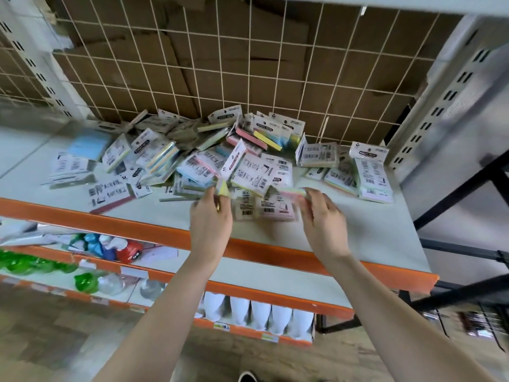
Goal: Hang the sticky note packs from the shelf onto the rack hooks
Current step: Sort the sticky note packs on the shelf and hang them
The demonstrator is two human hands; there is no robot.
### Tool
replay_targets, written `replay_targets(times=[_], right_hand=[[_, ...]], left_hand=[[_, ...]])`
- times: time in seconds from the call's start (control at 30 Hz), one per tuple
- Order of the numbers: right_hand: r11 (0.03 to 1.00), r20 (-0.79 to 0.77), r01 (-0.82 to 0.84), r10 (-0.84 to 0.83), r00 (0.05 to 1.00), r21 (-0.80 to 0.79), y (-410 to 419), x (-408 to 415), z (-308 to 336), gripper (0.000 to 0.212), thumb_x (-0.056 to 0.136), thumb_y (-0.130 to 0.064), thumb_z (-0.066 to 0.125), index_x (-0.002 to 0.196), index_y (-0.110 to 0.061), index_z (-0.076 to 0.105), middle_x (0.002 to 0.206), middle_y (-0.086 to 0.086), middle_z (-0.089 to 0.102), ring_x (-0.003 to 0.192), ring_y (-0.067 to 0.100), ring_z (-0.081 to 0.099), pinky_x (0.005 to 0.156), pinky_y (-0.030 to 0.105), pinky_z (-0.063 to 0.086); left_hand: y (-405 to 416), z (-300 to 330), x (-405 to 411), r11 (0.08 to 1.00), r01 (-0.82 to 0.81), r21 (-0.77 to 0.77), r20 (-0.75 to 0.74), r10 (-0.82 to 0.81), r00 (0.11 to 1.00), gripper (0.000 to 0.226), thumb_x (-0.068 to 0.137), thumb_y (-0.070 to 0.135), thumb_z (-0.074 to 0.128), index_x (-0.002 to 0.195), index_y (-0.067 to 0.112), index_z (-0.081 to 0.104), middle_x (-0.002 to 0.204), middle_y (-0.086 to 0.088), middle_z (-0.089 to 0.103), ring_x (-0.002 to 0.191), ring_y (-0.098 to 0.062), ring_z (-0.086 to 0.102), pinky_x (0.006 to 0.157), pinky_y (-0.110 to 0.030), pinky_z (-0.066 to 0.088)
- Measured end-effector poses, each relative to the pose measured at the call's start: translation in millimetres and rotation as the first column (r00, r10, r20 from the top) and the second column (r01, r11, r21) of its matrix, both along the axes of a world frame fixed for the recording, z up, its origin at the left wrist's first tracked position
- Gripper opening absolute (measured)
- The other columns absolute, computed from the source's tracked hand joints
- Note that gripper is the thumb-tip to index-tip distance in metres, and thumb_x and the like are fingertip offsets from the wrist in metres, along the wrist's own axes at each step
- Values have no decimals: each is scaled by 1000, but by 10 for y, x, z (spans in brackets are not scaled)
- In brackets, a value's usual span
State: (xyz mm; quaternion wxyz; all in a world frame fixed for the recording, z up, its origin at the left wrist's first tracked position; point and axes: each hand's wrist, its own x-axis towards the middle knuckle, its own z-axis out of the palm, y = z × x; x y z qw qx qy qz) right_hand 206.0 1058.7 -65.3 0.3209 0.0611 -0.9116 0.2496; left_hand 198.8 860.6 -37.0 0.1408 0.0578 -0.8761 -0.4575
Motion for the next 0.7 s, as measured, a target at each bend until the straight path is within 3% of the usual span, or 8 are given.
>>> replay_targets(times=[0.1, 0.17, 0.27, 0.37, 0.4, 0.47, 0.6, 0.7], right_hand=[[936, 95, 116, -89, 991, -332, 71, -5, 1, 26, 101, -25, 39, 86, -8, 53, 71, 5, 51, 59, 22, 45, 50, 22, 30], [791, 151, 238, -184, 971, -564, 131, -6, 53, 32, 103, -28, 36, 72, -21, 37, 62, -4, 37, 51, 4, 33, 45, 16, 25], [523, 271, 372, -262, 926, -767, 325, 24, 89, 39, 102, -28, 39, 65, -21, 32, 58, -4, 30, 44, 2, 30, 41, 15, 25], [53, 347, 350, -58, 936, -935, 556, 103, 164, 23, 98, -14, 50, 75, -15, 52, 67, 1, 55, 58, 8, 52, 46, 15, 43], [-124, 301, 304, 40, 953, -945, 619, 148, 226, 15, 95, -4, 51, 83, -11, 56, 73, 5, 61, 62, 15, 59, 49, 20, 50], [-349, 163, 213, 166, 972, -913, 753, 249, 363, 16, 90, 9, 50, 90, -6, 56, 76, 10, 67, 61, 20, 67, 54, 27, 56], [-437, 9, 140, 288, 958, -888, 1047, 505, 640, 13, 91, 7, 50, 88, -4, 56, 84, 15, 66, 64, 19, 70, 59, 28, 57], [-304, 70, 161, 290, 954, -939, 1215, 750, 794, 9, 91, 4, 55, 85, -3, 56, 76, 10, 67, 63, 16, 68, 58, 28, 57]], left_hand=[[-39, 22, 48, 980, -85, 177, -25, 91, 995, 18, 96, 6, 36, 79, 7, 37, 62, -2, 34, 65, -25, 36, 59, -33, 24], [-44, 55, 104, 936, -123, 329, 1, 129, 992, 24, 98, 9, 36, 75, 13, 39, 66, -6, 40, 63, -22, 39, 60, -32, 27], [2, 128, 179, 769, -165, 617, 109, 125, 986, 26, 98, 12, 39, 75, 21, 48, 72, 0, 58, 65, -14, 56, 60, -30, 43], [160, 179, 230, 614, -178, 769, 198, 36, 980, 22, 95, 7, 48, 77, 18, 51, 75, 5, 64, 70, -10, 63, 58, -27, 55], [251, 197, 246, 579, -174, 797, 213, 0, 977, 20, 94, 3, 49, 79, 17, 52, 80, 2, 64, 73, -13, 63, 58, -29, 55], [463, 241, 293, 517, -155, 842, 223, -70, 972, 22, 91, -5, 47, 86, 15, 55, 84, -1, 66, 74, -15, 63, 55, -30, 54], [980, 343, 457, 370, -111, 923, 214, -252, 944, 31, 86, -16, 40, 103, 6, 54, 87, -11, 62, 79, -25, 60, 51, -32, 54], [1368, 428, 636, 289, -61, 955, 168, -364, 916, 32, 86, -16, 39, 102, 7, 55, 83, -11, 63, 73, -21, 63, 52, -31, 54]])
